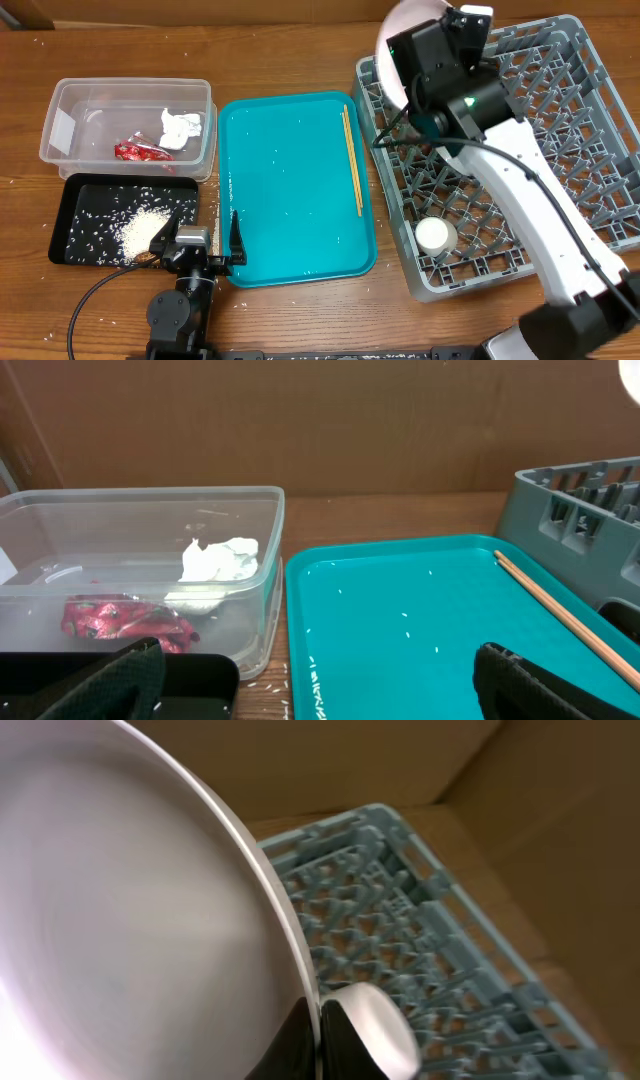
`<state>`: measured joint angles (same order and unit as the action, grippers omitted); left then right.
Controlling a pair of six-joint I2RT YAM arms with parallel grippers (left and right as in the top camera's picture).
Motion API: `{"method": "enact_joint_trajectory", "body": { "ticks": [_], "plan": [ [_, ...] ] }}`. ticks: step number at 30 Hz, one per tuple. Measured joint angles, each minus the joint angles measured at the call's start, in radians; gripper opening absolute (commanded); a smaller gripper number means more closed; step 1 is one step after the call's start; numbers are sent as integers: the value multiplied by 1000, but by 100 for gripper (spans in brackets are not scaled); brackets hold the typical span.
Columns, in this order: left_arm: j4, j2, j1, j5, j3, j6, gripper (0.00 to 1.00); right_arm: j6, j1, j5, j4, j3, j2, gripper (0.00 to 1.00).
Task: Sort waste into correct bins and load items into the dishwasher
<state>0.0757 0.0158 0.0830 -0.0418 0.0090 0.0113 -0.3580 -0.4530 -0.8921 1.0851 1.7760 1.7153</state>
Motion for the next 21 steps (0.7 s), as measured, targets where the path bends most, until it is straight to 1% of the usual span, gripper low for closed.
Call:
{"method": "enact_joint_trajectory", "body": {
  "ticks": [2,6,8,15,17,18,20,21],
  "plan": [
    [0,0,0,0,0,0,100,68,11,-39,0,-4,51,4],
    [0,0,0,0,0,0,100,150,10,-61,0,-5,133,4],
    [0,0,0,0,0,0,100,171,5,-66,-1,-8,161,4],
    [0,0,0,0,0,0,100,189,-65,-77,22,-10,167,4],
    [0,0,0,0,0,0,100,192,-92,-80,28,-10,167,10],
    [0,0,0,0,0,0,100,193,-109,-80,30,-11,167,19],
    [0,0,0,0,0,0,100,192,-138,-81,34,-13,167,30],
    [0,0,0,0,0,0,100,201,-152,-87,40,-14,167,33]
  ]
}}
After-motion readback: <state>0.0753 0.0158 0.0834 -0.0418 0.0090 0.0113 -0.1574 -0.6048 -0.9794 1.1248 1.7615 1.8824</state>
